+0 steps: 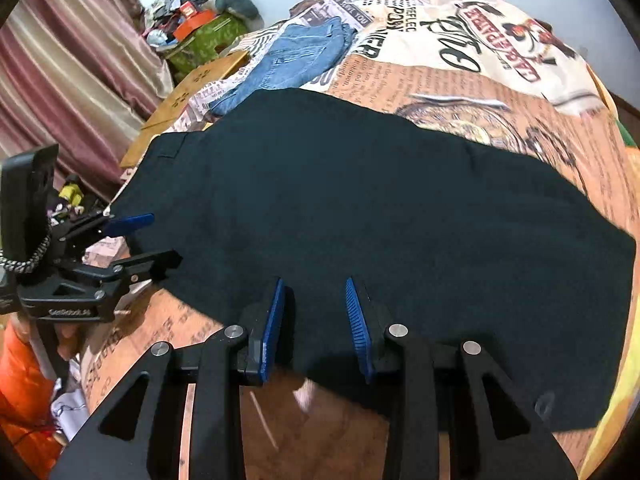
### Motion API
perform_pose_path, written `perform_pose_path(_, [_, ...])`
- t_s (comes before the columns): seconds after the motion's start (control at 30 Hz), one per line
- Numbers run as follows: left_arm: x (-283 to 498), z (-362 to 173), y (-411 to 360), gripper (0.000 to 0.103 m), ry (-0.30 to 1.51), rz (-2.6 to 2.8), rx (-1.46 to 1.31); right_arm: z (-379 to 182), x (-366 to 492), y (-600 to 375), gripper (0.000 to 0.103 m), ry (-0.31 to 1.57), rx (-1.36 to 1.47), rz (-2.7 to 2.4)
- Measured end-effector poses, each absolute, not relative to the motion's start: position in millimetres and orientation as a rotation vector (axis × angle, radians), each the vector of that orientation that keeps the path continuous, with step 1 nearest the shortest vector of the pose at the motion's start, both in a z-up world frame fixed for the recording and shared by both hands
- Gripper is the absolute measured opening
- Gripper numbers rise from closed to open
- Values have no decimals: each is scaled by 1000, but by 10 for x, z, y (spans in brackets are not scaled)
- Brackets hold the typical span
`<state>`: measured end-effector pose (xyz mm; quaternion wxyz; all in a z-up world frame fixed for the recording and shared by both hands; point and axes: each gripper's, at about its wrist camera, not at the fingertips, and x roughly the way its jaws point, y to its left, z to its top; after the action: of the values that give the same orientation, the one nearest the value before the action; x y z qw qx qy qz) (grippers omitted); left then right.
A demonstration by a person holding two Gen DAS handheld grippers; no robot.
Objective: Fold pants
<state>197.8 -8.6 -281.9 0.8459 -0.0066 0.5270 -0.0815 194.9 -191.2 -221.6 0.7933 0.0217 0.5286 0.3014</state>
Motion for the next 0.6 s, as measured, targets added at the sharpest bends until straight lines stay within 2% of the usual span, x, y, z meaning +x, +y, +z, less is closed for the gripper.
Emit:
perform_pose_path(0.27, [1892, -2693, -93, 80, 1117, -160, 65, -2082, 1810, -2149, 30, 1129, 96, 600])
perform_pose_path(0.3, [1887, -2654, -85, 80, 1117, -147, 81, -2064, 1789, -2210, 32, 1126, 106, 584])
perform_pose_path(0.37, [1899, -2584, -82, 80, 1109, -127, 100, -2021, 1741, -2379, 44, 1106, 120, 522])
perform_pose_path(0.5, [2001, -2449, -140, 80, 1079, -108, 119, -1985, 1643, -2756, 47, 1073, 161, 400])
perform_pose_path(0.57, [2087, -2399, -218, 81, 1067, -112, 127, -1996, 1593, -2986, 55, 1064, 212, 330])
perform_pose_path(0.6, [2136, -2381, -265, 81, 1063, -115, 130, -2000, 1574, -3081, 55, 1059, 235, 300])
